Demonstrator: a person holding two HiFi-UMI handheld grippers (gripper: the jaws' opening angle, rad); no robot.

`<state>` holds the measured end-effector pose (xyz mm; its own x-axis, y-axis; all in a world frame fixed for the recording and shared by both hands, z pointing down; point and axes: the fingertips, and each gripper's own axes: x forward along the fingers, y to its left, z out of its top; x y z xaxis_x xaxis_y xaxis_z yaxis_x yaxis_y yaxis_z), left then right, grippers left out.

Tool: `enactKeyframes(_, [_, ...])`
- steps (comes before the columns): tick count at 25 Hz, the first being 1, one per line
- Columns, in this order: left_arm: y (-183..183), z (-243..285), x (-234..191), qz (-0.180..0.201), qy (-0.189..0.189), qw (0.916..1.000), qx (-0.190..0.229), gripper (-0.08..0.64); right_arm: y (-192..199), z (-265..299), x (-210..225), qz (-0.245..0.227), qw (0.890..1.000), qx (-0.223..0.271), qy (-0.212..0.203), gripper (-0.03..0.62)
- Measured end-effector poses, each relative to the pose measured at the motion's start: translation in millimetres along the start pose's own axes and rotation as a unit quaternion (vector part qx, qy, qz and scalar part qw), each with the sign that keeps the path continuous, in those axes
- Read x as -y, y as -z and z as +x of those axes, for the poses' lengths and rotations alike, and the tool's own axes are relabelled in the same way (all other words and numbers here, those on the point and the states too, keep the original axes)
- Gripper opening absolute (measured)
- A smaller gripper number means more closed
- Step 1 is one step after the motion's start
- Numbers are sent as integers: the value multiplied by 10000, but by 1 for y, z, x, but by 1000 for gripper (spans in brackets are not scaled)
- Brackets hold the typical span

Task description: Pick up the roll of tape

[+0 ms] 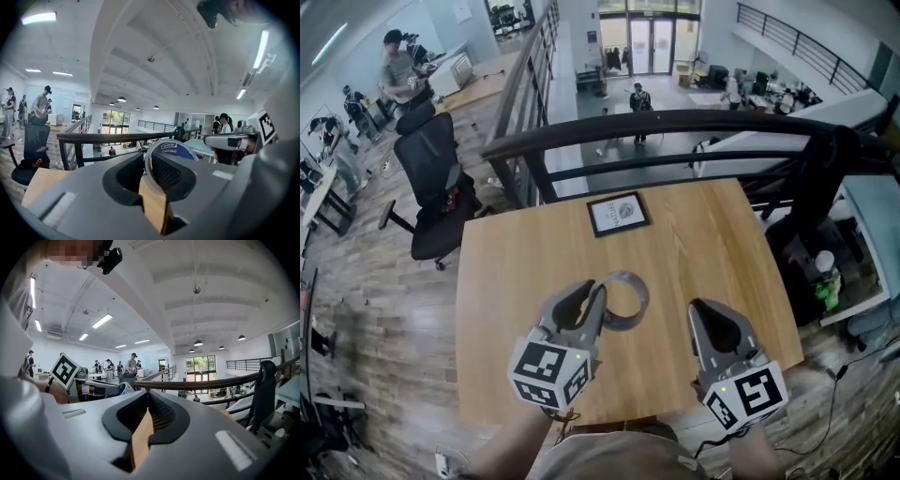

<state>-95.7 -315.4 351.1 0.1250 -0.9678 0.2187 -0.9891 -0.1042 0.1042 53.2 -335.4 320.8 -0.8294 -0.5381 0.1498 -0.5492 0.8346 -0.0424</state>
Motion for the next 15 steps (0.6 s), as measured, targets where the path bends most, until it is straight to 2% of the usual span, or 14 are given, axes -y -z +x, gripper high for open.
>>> enactKeyframes(5, [9, -20, 9, -37, 18, 10000, -47, 57, -4, -13, -22, 262, 9993, 117, -232, 18])
enactKeyframes(10, [19, -42, 12, 74, -46, 9998, -164, 57, 8, -19, -41, 167, 9980, -127, -593, 18])
enactKeyframes(15, [23, -52, 14, 133, -34, 9996, -233, 57, 16, -20, -40, 144, 9977, -281, -600, 18])
